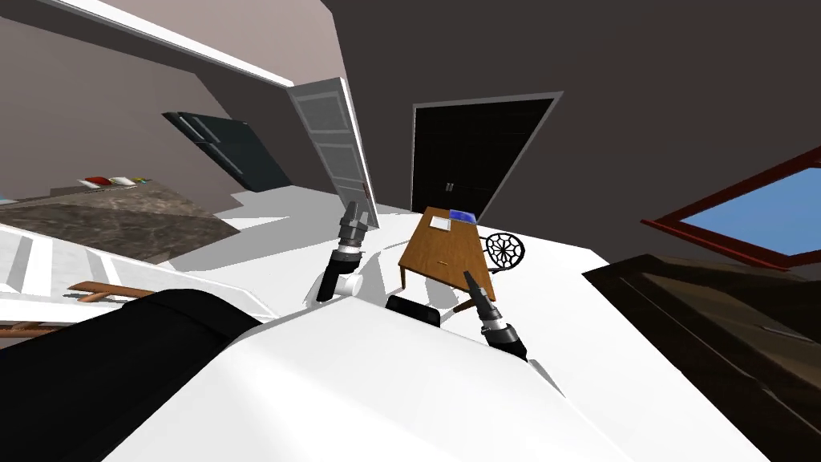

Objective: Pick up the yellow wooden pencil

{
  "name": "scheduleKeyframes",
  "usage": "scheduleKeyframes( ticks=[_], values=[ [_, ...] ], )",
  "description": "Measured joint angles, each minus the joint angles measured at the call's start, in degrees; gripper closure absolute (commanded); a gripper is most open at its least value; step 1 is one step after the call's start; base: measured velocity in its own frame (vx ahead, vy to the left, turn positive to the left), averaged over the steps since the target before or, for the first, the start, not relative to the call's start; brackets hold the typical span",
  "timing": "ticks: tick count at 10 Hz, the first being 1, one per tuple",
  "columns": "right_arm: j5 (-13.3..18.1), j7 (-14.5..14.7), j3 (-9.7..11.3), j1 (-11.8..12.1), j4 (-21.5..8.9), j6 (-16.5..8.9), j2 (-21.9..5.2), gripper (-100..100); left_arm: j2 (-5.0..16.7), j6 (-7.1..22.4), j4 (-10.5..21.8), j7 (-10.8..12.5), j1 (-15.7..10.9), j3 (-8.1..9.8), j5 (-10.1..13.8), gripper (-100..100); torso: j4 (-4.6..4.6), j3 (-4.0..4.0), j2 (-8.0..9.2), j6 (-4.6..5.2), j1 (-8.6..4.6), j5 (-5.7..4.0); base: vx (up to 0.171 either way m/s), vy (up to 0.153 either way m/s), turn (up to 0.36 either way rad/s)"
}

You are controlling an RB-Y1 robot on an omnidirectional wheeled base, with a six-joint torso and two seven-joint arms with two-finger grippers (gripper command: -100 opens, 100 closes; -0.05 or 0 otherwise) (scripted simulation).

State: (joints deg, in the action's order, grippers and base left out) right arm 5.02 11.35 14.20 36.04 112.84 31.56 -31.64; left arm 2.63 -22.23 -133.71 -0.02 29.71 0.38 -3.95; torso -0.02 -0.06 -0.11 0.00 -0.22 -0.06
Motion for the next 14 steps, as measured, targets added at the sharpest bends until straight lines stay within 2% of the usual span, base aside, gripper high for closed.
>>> scheduleKeyframes(
  ticks=[2, 5, 6, 7, 8, 9, 11, 13, 14],
  values=[
    [0.7, 0.5, 0.5, 0.8, -2.4, 0.7, -2.7, -100, 0.0, 0.0, 0.0, 0.0, 0.0, 0.00, 0.0, 0, 0.00, -0.01, -0.02, 0.01, 0.03, 0.01, -0.012, -0.039, 0.261],
    [2.3, 2.0, 2.2, 0.9, -7.6, 1.8, -4.9, -100, 0.0, 0.0, 0.0, 0.0, 0.0, 0.01, 0.0, 0, -0.01, -0.02, -0.04, 0.07, 0.05, 0.01, -0.016, -0.036, 0.286],
    [3.0, 2.8, 3.1, 0.6, -10.6, 2.5, -5.7, -100, 0.0, 0.0, 0.0, 0.0, 0.0, 0.00, 0.0, 0, -0.01, -0.02, -0.04, 0.01, 0.05, 0.01, -0.019, -0.049, 0.389],
    [3.6, 3.3, 3.5, 1.0, -12.3, 2.7, -7.9, -100, 0.0, 0.0, 0.0, 0.0, 0.0, 0.01, 0.0, 0, -0.01, -0.02, -0.04, 0.03, -0.02, 0.01, -0.012, -0.038, 0.373],
    [4.1, 3.7, 4.0, 1.0, -13.9, 2.3, -8.7, -100, 0.0, 0.0, 0.0, 0.0, 0.0, 0.01, 0.0, 0, -0.01, -0.04, -0.07, 0.03, 0.02, 0.00, -0.004, -0.021, 0.408],
    [4.6, 4.3, 4.3, 2.1, -14.7, 2.3, -10.5, -100, 0.0, 0.0, 0.0, 0.0, 0.0, 0.00, 0.0, 0, -0.02, -0.05, -0.10, 0.03, 0.07, 0.02, -0.002, -0.017, 0.242],
    [5.1, 5.0, 4.9, 1.7, -17.8, 2.9, -11.0, -100, 0.0, 0.0, 0.0, 0.0, 0.0, 0.01, 0.0, 0, -0.02, -0.07, -0.13, 0.10, 0.16, 0.03, 0.001, -0.002, 0.174],
    [5.9, 5.9, 5.8, 1.4, -21.8, 3.5, -12.5, -100, 0.0, 0.0, 0.0, 0.0, 0.0, 0.01, 0.0, 0, -0.03, -0.08, -0.15, 0.08, 0.15, 0.03, 0.002, -0.008, 0.300],
    [6.3, 6.4, 6.0, 2.0, -23.0, 3.5, -14.1, -100, 0.0, 0.0, 0.0, 0.0, 0.0, 0.01, 0.0, 0, -0.03, -0.09, -0.16, 0.04, 0.14, 0.04, 0.006, -0.012, 0.272]
  ],
)
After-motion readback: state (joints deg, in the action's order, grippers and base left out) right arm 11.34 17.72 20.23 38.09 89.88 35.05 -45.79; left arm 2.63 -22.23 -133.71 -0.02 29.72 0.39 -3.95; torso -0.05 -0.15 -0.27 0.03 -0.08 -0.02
